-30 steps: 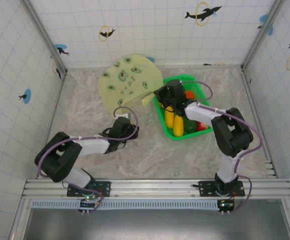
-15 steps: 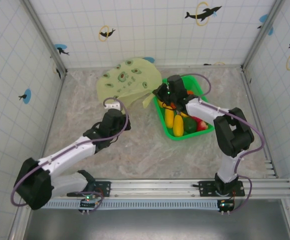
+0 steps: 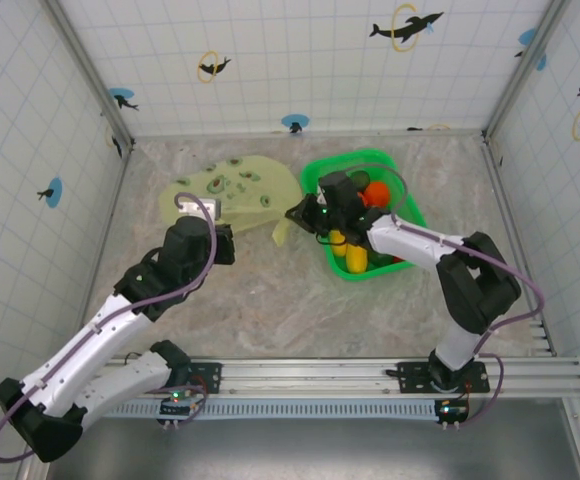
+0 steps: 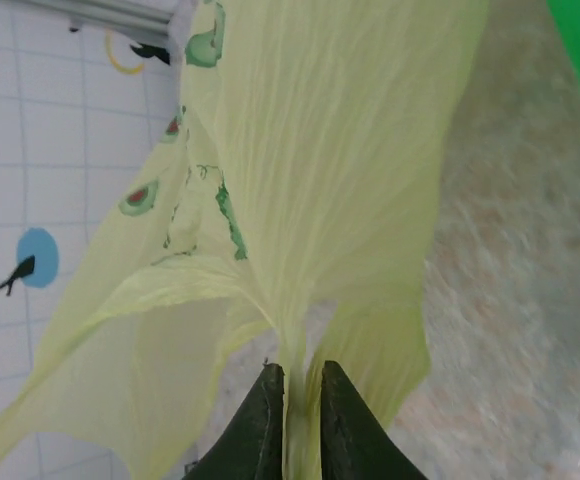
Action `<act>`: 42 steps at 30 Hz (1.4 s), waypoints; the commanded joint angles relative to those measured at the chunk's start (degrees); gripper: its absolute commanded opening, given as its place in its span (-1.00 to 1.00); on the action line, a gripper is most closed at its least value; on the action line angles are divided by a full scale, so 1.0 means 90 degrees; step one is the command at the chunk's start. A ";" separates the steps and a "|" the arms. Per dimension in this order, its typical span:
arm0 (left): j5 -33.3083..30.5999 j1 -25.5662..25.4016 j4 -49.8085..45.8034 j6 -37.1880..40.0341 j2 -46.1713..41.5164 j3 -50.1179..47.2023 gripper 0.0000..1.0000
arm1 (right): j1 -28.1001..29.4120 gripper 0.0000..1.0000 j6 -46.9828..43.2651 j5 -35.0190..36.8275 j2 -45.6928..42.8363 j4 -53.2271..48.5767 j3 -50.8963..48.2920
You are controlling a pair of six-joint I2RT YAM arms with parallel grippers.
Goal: Place the fake fruits into the plastic bag and tie a complex knot
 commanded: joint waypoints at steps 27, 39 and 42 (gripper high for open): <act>0.0949 0.0064 -0.1641 0.0752 -0.0458 0.0858 -1.00 | -0.1216 0.25 -0.5412 0.1860 -0.0645 -0.4010 0.0561; 0.0343 0.0064 -0.1754 0.0771 -0.0469 0.1006 -1.00 | -0.1277 0.17 -0.5311 0.1634 -0.0111 -0.4768 0.0318; 0.0300 0.0064 -0.1735 0.0774 -0.0468 0.0984 -1.00 | -0.1538 0.16 -0.5242 0.1127 0.0255 -0.5026 0.0555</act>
